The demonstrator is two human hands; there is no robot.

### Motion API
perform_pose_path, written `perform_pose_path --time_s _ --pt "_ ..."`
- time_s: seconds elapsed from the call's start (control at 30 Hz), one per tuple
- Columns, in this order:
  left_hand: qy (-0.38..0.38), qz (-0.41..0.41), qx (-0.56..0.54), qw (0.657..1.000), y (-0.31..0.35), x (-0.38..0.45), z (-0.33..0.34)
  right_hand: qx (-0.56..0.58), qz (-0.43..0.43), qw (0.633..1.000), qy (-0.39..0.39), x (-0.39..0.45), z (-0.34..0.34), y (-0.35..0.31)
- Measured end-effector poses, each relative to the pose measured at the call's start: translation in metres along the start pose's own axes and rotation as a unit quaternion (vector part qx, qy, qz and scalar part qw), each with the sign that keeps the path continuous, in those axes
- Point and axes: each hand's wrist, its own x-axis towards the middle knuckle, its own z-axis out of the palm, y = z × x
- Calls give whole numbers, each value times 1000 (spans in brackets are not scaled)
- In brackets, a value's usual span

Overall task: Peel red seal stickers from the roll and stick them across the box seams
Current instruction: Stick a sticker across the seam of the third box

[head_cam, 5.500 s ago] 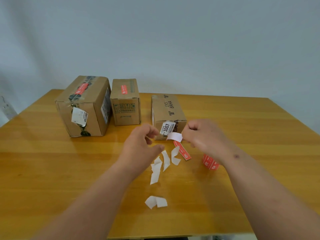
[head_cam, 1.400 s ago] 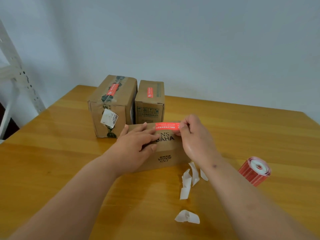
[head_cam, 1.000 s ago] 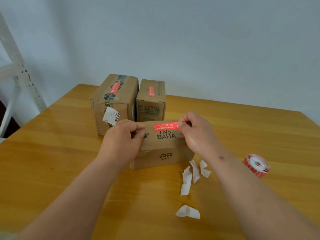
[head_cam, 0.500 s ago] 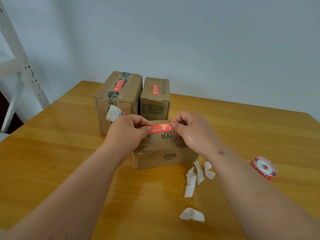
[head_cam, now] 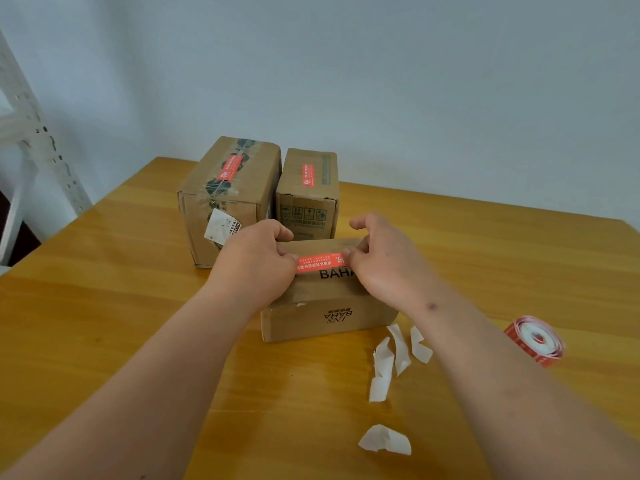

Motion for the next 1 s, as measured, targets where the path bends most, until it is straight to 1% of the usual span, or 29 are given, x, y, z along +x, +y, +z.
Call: perform_pose_path --time_s 0.07,0.2,0.43,0.63,0.73,0.87,1.0 --pt "3 4 23 1000 2 0 0 -11 -6 1000 -4 1 -1 1" --pt "9 2 77 997 8 0 -3 -69 -37 997 -1 3 1 2" --pt "-2 3 153 988 16 0 -4 -107 -93 990 27 2 7 2" --pt "-28 0 196 980 23 2 -6 -116 -109 987 33 2 9 1" --pt "-38 -4 206 978 25 2 -6 -117 -109 987 28 2 9 1" --pt "-21 -2 200 980 20 1 -2 -125 -96 987 19 4 9 3" --pt "-3 10 176 984 15 0 0 -110 -80 991 17 5 7 4"
